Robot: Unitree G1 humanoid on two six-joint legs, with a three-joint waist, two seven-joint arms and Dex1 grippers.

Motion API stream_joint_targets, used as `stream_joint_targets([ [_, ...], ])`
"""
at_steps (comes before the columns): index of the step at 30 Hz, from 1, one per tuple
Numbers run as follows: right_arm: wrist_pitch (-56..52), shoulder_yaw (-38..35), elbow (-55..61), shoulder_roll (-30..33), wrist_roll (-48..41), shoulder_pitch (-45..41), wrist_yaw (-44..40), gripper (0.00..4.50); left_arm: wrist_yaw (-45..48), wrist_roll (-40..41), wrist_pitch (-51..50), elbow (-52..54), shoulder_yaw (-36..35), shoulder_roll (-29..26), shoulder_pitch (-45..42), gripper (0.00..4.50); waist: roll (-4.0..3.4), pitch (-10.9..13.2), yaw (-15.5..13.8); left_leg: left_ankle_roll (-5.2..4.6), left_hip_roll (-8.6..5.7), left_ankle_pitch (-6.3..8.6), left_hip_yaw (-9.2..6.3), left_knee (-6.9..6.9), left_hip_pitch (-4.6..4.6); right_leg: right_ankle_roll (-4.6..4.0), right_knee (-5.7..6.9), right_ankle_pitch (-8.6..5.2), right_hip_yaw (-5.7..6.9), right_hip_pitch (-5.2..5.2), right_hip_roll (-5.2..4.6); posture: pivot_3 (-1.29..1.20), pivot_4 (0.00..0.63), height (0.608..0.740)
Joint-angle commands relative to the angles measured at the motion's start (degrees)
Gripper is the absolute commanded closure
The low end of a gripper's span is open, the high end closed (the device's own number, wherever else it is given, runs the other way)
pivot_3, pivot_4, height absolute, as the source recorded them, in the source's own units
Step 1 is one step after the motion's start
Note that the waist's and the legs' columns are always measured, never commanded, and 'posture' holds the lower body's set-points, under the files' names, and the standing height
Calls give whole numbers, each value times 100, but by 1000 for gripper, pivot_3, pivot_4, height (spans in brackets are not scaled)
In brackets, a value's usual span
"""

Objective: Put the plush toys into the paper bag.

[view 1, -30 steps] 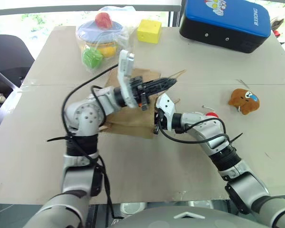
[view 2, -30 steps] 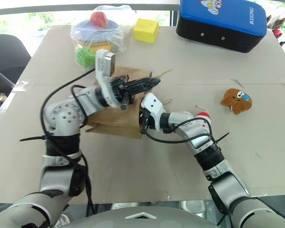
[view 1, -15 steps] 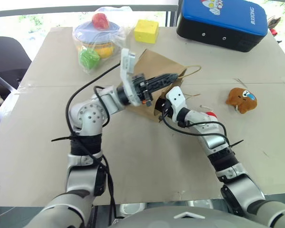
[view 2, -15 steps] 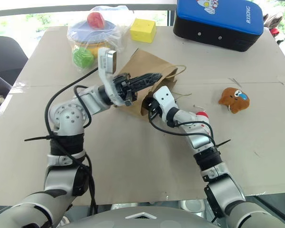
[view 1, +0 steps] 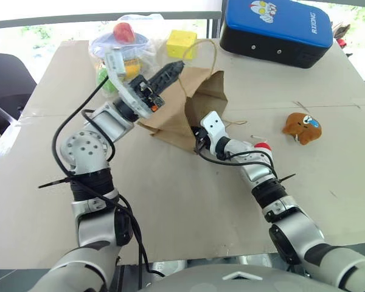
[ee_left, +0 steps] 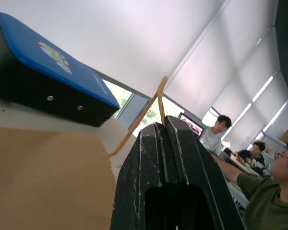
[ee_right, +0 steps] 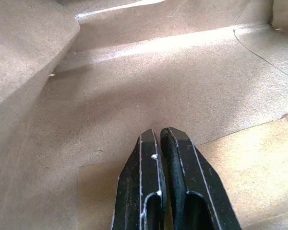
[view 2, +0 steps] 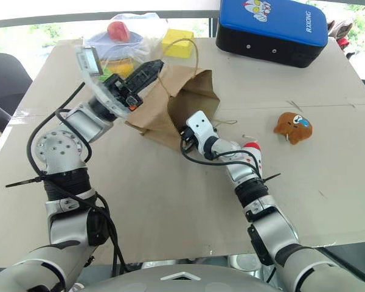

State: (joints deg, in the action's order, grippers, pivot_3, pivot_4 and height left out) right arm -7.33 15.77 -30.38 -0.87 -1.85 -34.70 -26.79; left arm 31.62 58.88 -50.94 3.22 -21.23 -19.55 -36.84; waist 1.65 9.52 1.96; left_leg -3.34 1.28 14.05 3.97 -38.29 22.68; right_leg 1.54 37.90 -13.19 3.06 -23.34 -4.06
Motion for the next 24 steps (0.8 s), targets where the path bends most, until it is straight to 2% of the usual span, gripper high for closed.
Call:
stream_joint_targets([
  [1, -577, -77, 396, 162, -39, 485, -43, 4428, -175, 246, 38, 159, -107, 21, -101, 4500, 0, 0, -26, 2, 0, -1, -1, 2, 3, 0, -1, 0, 0, -2, -1, 0, 150, 740],
  [6, -970, -206, 2270, 601, -226, 1073, -254, 4428, 155, -10, 192, 283, 449, 176, 30, 4500, -2, 1, -161, 4, -11, 2, -5, 2, 35, 1, -22, 0, 4, -13, -11, 0, 150, 740],
  [10, -1873, -566, 3817, 906, -502, 1413, -68, 4428, 525, -303, 440, 300, 981, 320, 68, 4500, -6, 6, -155, 0, -17, 4, -6, -1, 76, 1, -29, 1, 5, -47, -19, 0, 150, 740],
  [11, -2166, -700, 4271, 985, -650, 1487, -36, 3919, 608, -341, 492, 202, 1066, 392, 23, 4500, -8, 9, -153, 0, -16, 3, -6, -4, 90, 1, -28, 1, 6, -61, -17, 0, 150, 740],
  [13, -2837, -976, 5276, 1160, -974, 1687, 11, 3269, 835, -448, 609, -56, 1216, 498, -110, 4500, -9, 9, -133, 2, -14, 1, -7, -6, 105, 1, -23, 2, 6, -81, -14, 0, 150, 740],
  [15, -3339, -1203, 6063, 1326, -1168, 1883, 91, 2428, 961, -494, 669, -294, 1255, 569, -250, 4500, -16, 13, -160, 2, -7, 1, -9, -5, 105, 1, -20, 1, 10, -82, -6, 0, 150, 740],
  [16, -3623, -1350, 6466, 1420, -1273, 1969, 153, 1995, 1040, -529, 701, -421, 1276, 593, -326, 4500, -17, 14, -170, 1, -7, 2, -21, -5, 107, 1, -21, 0, 19, -81, 0, 0, 150, 740],
  [17, -3955, -1526, 6891, 1504, -1453, 2057, 197, 1332, 1137, -573, 736, -534, 1309, 604, -389, 4500, -17, 14, -160, -1, -6, 2, -25, -4, 109, 0, -21, 0, 21, -81, 2, 0, 150, 740],
  [20, -5055, -2094, 8303, 1710, -1994, 2341, 380, 103, 1545, -673, 758, -995, 1386, 549, -615, 4500, -24, 19, -194, -12, -8, 8, -27, -4, 114, 2, -23, 0, 24, -81, 6, 0, 150, 740],
  [22, -5355, -2560, 8898, 1980, -2689, 2650, 646, 28, 1770, -755, 789, -1195, 1437, 535, -687, 4500, -24, 19, -200, -24, -9, 15, -28, -4, 115, 3, -26, -1, 24, -81, 13, 0, 150, 740],
  [24, -5206, -2863, 9038, 2629, -3763, 3068, 1220, 28, 1939, -833, 820, -1371, 1445, 497, -752, 4500, -23, 20, -220, -26, -12, 16, -29, -5, 115, 4, -28, -1, 27, -78, 24, 0, 150, 740],
])
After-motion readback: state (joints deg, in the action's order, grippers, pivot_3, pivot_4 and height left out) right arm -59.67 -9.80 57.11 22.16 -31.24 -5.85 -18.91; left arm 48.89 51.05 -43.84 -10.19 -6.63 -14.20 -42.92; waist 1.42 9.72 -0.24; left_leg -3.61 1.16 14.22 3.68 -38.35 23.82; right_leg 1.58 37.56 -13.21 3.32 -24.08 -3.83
